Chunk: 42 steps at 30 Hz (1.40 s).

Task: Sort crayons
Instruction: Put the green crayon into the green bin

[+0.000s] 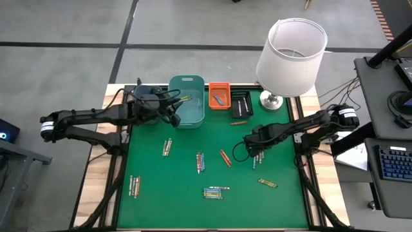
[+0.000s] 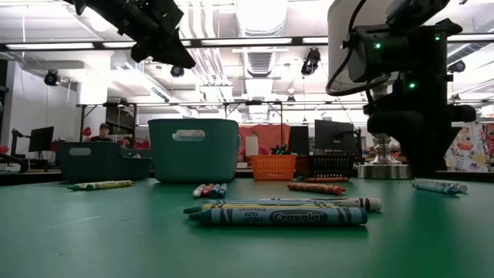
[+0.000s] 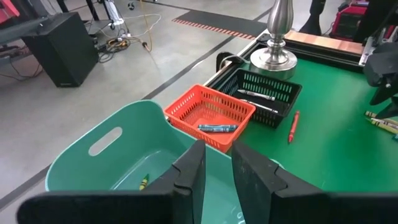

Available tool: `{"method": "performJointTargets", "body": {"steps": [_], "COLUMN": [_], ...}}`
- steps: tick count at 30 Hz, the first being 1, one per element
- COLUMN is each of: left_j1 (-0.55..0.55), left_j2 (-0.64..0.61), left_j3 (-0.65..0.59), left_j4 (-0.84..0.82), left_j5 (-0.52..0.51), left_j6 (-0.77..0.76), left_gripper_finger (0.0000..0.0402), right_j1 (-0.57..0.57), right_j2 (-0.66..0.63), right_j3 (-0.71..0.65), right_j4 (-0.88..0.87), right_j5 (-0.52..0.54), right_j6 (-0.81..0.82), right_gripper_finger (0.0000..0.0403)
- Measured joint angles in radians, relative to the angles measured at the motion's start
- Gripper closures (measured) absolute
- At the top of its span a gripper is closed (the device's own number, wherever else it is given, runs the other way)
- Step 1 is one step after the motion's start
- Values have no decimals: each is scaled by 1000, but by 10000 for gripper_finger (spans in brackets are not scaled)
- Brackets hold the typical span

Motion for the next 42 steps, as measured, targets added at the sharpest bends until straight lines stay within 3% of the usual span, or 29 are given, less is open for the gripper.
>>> {"method": "performJointTargets", "body": {"steps": [13, 34, 42], "left_j1": [0, 0, 0], "left_j2": [1, 1, 1], "left_j3": [0, 0, 0], "left_j4": [2, 24, 33], "left_j5": [0, -1, -1], "left_j6": [0, 0, 0], "left_gripper_finger": [341, 341, 341], "right_j1": [-11, -10, -11], "right_j2": [0, -1, -15], "right_j3": [0, -87, -78], "right_j4": [-21, -7, -54], "right_j5": [51, 48, 50], "right_j6": [-7, 89, 15], "right_gripper_finger": [253, 266, 275]}}
